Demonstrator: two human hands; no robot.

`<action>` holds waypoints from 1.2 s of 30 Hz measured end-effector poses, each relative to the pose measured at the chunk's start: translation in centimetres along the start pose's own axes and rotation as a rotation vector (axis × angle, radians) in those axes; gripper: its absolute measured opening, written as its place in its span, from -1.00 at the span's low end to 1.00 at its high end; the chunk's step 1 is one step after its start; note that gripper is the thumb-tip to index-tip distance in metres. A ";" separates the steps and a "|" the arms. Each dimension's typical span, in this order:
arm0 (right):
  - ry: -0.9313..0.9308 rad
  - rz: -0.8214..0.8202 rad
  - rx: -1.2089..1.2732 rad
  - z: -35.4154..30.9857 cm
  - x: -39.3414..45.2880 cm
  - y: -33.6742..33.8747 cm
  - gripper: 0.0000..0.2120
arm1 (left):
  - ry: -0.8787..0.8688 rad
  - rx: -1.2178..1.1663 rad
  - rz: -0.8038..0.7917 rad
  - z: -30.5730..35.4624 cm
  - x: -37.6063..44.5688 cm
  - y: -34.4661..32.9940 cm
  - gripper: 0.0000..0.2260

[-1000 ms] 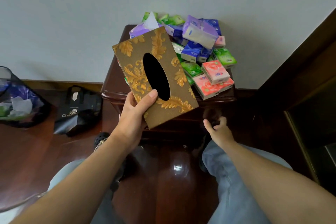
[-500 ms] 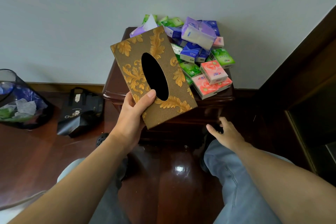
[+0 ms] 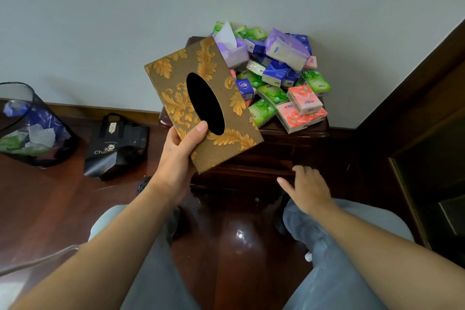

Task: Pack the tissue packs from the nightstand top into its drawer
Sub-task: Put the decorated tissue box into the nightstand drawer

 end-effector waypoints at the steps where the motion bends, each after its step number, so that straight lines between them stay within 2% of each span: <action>1: 0.062 0.005 -0.021 -1.5 -0.2 -0.3 -0.27 | -0.005 -0.003 0.004 0.2 -0.4 0.4 -0.28; 4: 0.170 -0.071 -0.010 -5.8 -0.1 -0.7 -0.29 | -0.018 0.008 0.046 0.9 -1.5 2.0 -0.26; 9: 0.054 -0.175 0.044 -10.9 0.5 0.6 -0.32 | -0.030 0.009 0.136 1.6 -3.9 5.4 -0.31; 13: 0.098 -0.251 -0.059 -12.0 -0.8 1.0 -0.47 | -0.017 -0.005 0.182 1.4 -5.4 7.5 -0.35; 17: 0.217 -0.282 0.114 -12.5 -2.6 0.2 -0.67 | 0.018 -0.008 0.187 0.4 -6.4 8.6 -0.33; 20: 0.292 -0.281 0.156 -12.9 -4.2 -0.2 -0.78 | 0.049 -0.028 0.190 -0.5 -7.0 8.9 -0.28; 26: 0.343 -0.309 0.086 -12.9 -6.3 -0.2 -0.79 | 0.110 0.035 0.179 -1.9 -7.9 8.4 -0.23; 32: 0.418 -0.485 0.008 -12.5 -8.1 -0.1 -0.73 | 0.136 0.053 0.133 -3.0 -8.8 7.6 -0.21; 36: 0.418 -0.460 0.021 -12.4 -9.2 -0.8 -0.73 | 0.179 0.061 0.094 -4.0 -9.1 7.4 -0.21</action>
Point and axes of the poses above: each hand's wrist, its own x-axis towards the middle knuckle, its own y-axis out of the back of the hand, z = x × y, the point moved 1 cm from there along x, towards the middle knuckle, and after that the axes turned 6 degrees about x, right-handed, at the moved point
